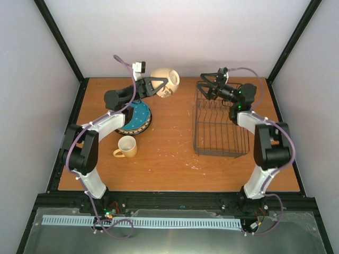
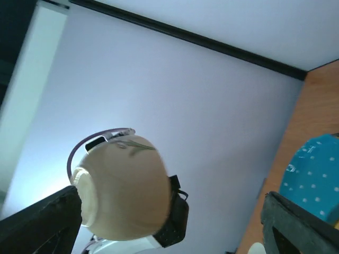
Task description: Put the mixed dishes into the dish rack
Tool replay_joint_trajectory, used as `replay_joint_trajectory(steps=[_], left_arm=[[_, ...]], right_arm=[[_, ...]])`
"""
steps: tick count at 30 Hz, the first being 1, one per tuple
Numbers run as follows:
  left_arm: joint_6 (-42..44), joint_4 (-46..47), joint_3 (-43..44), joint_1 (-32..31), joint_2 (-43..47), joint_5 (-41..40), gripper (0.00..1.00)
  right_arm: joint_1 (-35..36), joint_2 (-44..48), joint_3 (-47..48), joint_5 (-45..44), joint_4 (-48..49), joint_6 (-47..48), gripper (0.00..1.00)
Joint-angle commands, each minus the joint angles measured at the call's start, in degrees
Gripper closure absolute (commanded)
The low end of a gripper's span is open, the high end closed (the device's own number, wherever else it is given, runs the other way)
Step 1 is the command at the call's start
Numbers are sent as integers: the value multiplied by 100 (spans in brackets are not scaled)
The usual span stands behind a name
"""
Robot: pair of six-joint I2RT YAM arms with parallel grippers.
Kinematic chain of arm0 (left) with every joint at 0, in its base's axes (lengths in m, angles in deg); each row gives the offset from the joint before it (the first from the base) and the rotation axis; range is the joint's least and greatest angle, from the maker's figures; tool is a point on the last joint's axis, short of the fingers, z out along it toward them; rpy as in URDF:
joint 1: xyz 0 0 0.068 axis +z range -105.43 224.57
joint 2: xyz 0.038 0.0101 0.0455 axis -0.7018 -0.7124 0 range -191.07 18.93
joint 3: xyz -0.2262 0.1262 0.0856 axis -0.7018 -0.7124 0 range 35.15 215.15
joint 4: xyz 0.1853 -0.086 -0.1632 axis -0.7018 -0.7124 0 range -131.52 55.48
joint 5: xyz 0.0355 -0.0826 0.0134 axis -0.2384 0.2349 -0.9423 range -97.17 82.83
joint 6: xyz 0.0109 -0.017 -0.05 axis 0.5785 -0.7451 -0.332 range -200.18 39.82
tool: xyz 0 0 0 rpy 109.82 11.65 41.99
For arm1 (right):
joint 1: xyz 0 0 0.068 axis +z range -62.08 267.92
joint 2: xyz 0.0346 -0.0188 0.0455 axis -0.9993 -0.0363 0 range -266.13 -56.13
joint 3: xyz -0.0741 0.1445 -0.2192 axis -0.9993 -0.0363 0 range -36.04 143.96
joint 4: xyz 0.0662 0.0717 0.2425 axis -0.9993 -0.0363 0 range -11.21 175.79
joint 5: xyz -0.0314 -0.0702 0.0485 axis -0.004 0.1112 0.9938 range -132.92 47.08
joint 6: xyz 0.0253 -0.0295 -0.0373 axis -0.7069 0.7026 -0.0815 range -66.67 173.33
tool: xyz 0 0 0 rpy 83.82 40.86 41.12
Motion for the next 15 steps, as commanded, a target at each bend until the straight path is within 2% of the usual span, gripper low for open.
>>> replay_joint_trajectory(steps=[1,9,15], left_arm=[[-1056,2350,1232,22,-43,-308,99],[-1265,2358,1608,15,-34,-923,99],[-1245,2357,1384,9,81,-1129,99]], right_arm=[[290,-1078,193,-19,4290,-3098,9],[933,-1780,1174,-115,4305,-3281,0],[1268,-1888,2169,-332,4314,-3670,0]])
